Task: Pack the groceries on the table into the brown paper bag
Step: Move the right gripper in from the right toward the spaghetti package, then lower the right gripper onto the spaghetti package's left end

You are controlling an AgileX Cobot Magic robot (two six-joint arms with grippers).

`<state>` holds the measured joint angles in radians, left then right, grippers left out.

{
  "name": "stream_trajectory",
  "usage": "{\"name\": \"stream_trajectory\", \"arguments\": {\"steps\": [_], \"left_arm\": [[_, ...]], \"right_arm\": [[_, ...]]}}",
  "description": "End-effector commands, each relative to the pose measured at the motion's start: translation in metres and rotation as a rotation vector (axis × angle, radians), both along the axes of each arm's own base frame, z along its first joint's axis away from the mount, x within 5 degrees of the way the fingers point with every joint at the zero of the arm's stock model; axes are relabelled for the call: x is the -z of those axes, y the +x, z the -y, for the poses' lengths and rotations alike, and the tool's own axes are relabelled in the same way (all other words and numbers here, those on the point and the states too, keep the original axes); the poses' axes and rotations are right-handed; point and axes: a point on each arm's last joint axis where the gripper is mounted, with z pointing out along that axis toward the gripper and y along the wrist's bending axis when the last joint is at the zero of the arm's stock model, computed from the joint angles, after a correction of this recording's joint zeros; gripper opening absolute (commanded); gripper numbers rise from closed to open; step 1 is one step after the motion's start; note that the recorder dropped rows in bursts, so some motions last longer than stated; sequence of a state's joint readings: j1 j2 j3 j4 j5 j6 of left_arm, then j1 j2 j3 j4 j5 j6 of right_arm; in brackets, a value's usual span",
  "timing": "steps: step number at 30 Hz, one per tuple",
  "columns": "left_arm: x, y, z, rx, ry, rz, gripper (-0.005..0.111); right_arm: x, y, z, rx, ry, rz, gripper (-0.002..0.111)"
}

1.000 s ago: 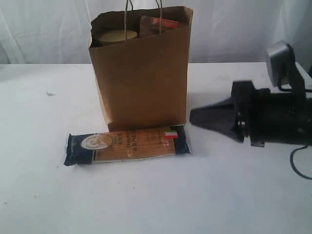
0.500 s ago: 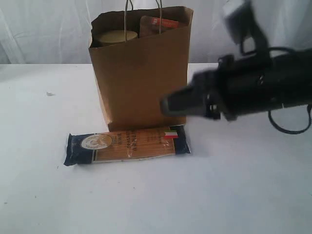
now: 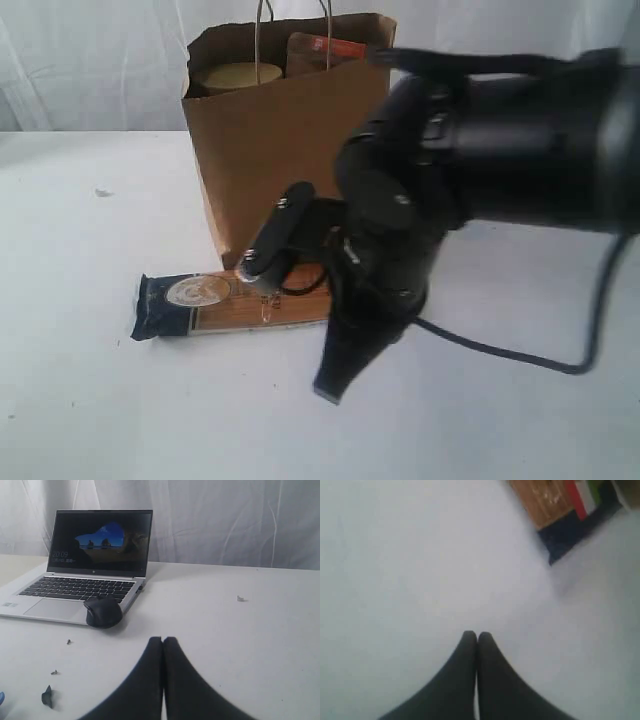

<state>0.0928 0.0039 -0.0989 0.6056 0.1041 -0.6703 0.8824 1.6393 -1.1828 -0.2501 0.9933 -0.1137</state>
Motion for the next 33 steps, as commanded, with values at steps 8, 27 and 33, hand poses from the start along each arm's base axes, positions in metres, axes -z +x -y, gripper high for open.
{"name": "stream_trajectory", "arguments": {"steps": [8, 27, 33], "left_arm": [[0.001, 0.000, 0.000, 0.008, 0.006, 0.005, 0.000], [0.001, 0.000, 0.000, 0.008, 0.006, 0.005, 0.000], [0.001, 0.000, 0.000, 0.008, 0.006, 0.005, 0.000]], "right_arm": [[0.028, 0.035, -0.110, -0.332, 0.411, 0.310, 0.068], [0.062, 0.062, -0.164, -0.113, 0.405, 0.183, 0.072], [0.089, 0.064, -0.171, -0.149, 0.367, 0.170, 0.072]]}}
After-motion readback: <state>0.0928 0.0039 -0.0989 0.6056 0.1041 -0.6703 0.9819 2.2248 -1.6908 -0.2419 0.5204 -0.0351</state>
